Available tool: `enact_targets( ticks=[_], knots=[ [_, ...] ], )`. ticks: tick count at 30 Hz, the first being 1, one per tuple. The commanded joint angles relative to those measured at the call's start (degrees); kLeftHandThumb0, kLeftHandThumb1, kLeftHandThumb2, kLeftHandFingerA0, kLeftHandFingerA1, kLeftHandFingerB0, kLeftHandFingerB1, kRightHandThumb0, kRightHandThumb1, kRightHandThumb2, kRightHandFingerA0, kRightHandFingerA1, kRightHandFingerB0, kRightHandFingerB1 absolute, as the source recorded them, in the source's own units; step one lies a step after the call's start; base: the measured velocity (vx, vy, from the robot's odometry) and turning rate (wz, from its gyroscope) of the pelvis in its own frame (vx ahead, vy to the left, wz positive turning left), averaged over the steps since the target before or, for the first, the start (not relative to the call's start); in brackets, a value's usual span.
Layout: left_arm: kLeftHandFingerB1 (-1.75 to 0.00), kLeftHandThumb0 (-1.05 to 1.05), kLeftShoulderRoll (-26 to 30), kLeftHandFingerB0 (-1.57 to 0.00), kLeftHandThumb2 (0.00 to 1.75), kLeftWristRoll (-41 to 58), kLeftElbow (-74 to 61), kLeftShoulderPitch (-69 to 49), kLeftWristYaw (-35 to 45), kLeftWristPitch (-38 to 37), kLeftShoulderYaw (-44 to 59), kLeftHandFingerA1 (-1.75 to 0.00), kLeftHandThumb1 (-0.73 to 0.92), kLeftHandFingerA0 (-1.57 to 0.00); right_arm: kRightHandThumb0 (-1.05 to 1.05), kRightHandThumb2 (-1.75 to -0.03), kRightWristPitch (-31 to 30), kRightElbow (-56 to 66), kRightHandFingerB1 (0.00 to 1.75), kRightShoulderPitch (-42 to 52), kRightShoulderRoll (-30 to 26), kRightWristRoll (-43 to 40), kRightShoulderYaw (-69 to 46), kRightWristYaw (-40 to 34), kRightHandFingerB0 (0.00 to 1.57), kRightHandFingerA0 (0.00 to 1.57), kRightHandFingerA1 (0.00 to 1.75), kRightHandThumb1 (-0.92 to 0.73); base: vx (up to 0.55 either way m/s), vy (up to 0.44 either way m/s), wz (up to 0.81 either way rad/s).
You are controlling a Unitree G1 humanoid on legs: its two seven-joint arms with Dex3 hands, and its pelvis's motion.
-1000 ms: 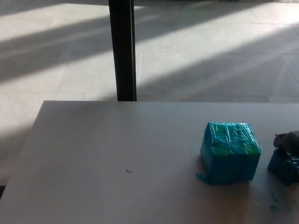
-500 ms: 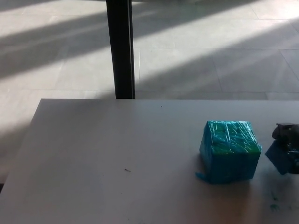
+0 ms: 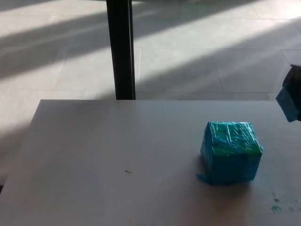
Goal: The robot uses its right hand to pick up the small cube kept on the middle on the desk and place it on the bigger cube kept next to it
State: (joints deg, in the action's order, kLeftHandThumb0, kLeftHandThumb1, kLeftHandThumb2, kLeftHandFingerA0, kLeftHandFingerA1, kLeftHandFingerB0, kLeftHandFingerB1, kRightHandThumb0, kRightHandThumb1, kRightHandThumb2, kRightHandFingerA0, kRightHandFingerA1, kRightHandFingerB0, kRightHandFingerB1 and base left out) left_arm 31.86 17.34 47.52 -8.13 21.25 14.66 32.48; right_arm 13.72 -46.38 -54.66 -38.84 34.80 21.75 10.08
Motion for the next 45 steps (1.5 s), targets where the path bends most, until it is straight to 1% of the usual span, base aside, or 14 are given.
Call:
enact_targets(
  ticks=[1,8,9,11,12,14,16,18,24,26,34,39,42,45],
  knots=[
    [-0.37,-0.91,1.3,-0.24,0.71,0.9,0.5,-0.1,-0.4,1.4,0.7,-0.50,0.92,-0.32,-0.27,-0.88,2.4,2.3,1.52,-2.5,-0.6,-2.9,-2.0,5.3,0.67,0.79,1.75,-0.66,0.00,0.000,0.00],
    [-0.40,-0.94,1.3,-0.26,0.79,0.3,0.6,-0.1,-0.7,1.1,0.3,-0.51,0.82,-0.33,-0.25,-0.77,2.3,14.8,1.56,-0.7,1.4,-7.0,-2.7,14.4,0.63,0.77,1.75,-0.72,0.00,0.000,0.00],
    [-0.37,-0.90,1.3,-0.28,0.71,0.3,0.1,-0.2,-0.7,1.2,0.2,-0.49,0.92,-0.35,-0.23,-0.76,1.5,17.2,1.47,0.0,1.6,-7.2,-2.4,15.9,0.64,0.99,1.75,-0.74,0.00,0.000,0.00],
    [-0.38,-0.90,1.3,-0.28,0.71,0.3,0.5,-0.1,-0.4,0.7,0.2,-0.49,0.92,-0.35,-0.25,-0.70,0.6,19.5,1.55,0.6,1.7,-7.3,-2.0,17.5,0.61,0.75,1.75,-0.72,0.00,0.000,0.00],
    [-0.37,-0.90,1.4,-0.27,0.71,0.3,0.7,0.0,-0.3,0.8,0.2,-0.48,0.92,-0.34,-0.28,-0.64,0.2,21.3,1.17,1.5,2.1,-7.6,-1.6,18.6,0.77,0.80,1.66,-0.71,0.00,0.000,0.00],
    [-0.37,-0.90,1.5,-0.28,0.71,0.1,1.0,0.1,-0.5,0.9,0.1,-0.48,0.92,-0.36,-0.30,-0.65,1.1,24.3,1.27,3.9,2.9,-8.0,-0.5,19.9,0.73,0.80,1.68,-0.72,0.00,0.000,0.00],
    [-0.38,-0.89,1.4,-0.28,0.71,0.1,1.1,0.1,-0.4,0.3,0.2,-0.49,0.92,-0.35,-0.29,-0.66,2.1,25.8,1.08,6.2,3.0,-5.9,1.3,19.7,0.77,0.83,1.67,-0.71,0.00,0.000,0.00],
    [-0.37,-0.90,1.3,-0.28,0.72,0.0,1.1,0.2,-0.3,0.3,0.0,-0.48,0.92,-0.34,-0.26,-0.75,0.1,26.5,1.35,6.8,2.9,-5.4,2.0,21.7,0.71,0.77,1.69,-0.70,0.00,0.000,0.00],
    [-0.38,-0.90,1.2,-0.25,0.71,0.6,1.0,0.3,0.2,0.5,0.3,-0.49,0.92,-0.30,-0.25,-0.71,-2.4,26.8,1.49,8.2,3.3,-6.7,1.6,25.1,0.66,0.75,1.71,-0.74,0.00,0.000,0.00],
    [-0.41,-0.96,1.1,-0.24,0.80,0.9,1.2,0.4,0.3,0.7,0.6,-0.53,0.80,-0.33,-0.25,-0.68,-2.9,25.8,1.36,8.3,3.4,-6.2,1.7,25.4,0.63,0.78,1.66,-0.75,0.00,0.000,0.00],
    [-0.37,-0.88,1.1,-0.26,0.72,-0.4,1.3,0.6,-0.3,-0.4,-0.6,-0.48,0.92,-0.32,-0.25,-0.70,-3.7,20.7,1.48,6.4,4.2,-5.1,1.4,25.4,0.62,0.72,1.70,-0.75,0.00,0.000,0.00],
    [-0.36,-0.90,1.0,-0.24,0.69,1.3,-0.3,0.4,0.3,2.2,0.5,-0.48,0.92,-0.29,-0.31,-0.72,-1.5,16.2,1.43,5.0,5.7,-4.0,1.8,22.2,0.61,0.91,1.72,-0.71,0.00,0.000,0.00],
    [-0.37,-0.91,1.2,-0.25,0.69,1.1,0.9,0.8,0.4,1.4,0.4,-0.48,0.92,-0.30,-0.23,-0.80,-1.5,14.7,1.26,4.4,6.9,-3.8,1.8,21.1,0.72,0.76,1.65,-0.72,0.00,0.000,0.00],
    [-0.38,-0.89,1.3,-0.26,0.71,0.4,1.5,1.0,0.0,0.3,-0.1,-0.49,0.92,-0.32,-0.27,-0.74,-2.2,14.5,1.40,3.6,8.6,-3.2,2.0,20.0,0.65,0.74,1.72,-0.73,0.00,0.000,0.00]
  ],
)
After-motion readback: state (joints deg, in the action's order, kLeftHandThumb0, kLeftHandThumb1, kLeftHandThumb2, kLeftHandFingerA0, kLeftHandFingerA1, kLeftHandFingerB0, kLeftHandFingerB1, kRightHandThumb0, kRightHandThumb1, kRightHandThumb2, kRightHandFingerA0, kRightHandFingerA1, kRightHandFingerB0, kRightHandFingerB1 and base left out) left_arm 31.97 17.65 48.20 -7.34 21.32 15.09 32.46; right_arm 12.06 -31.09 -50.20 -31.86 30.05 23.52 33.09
